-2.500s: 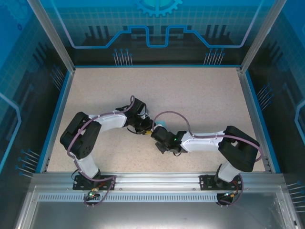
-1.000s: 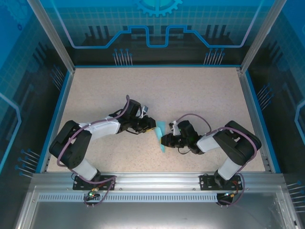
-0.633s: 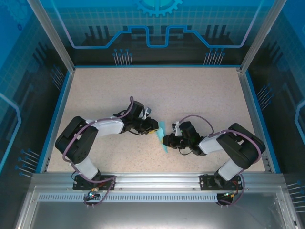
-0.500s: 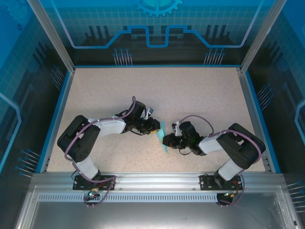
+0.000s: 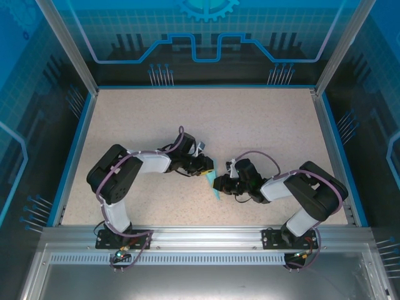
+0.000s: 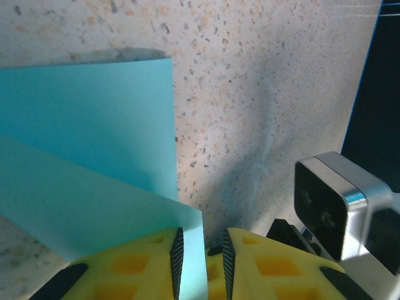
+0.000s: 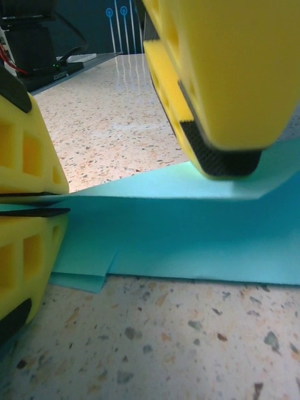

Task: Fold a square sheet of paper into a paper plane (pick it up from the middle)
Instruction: Fold the wing for the fifth time at the center of the table.

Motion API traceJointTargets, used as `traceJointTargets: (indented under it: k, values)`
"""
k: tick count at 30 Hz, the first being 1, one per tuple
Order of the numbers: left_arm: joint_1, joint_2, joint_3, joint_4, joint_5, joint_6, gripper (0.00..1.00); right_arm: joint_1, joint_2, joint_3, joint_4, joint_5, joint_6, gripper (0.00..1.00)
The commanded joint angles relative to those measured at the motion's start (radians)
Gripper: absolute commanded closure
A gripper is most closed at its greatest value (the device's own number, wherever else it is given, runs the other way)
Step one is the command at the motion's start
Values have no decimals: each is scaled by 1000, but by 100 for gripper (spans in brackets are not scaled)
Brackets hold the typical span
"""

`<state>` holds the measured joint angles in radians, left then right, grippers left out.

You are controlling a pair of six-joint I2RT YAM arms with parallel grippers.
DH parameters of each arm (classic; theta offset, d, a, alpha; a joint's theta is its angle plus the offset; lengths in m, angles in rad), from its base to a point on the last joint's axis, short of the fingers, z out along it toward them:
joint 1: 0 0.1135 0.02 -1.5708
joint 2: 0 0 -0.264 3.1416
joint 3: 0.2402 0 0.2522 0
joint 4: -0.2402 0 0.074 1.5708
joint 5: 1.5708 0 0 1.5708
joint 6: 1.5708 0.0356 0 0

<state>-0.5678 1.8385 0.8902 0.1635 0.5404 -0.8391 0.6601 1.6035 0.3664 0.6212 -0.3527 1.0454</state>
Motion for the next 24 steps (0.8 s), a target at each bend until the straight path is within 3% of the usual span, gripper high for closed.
traceJointTargets:
  k: [1, 10, 18, 24]
  values:
    - [-5, 29, 35, 15, 15, 12, 74, -11, 15, -10, -94, 1, 20, 83]
    - [-4, 17, 33, 18, 20, 24, 73, -12, -35, 1, -174, 23, 37, 87]
    - [-3, -94, 16, -26, -6, 66, 63, -16, 16, 12, -231, 16, 110, 90]
    - [-1, -125, -26, -13, -11, 71, 66, -16, 24, 11, -236, 9, 138, 90]
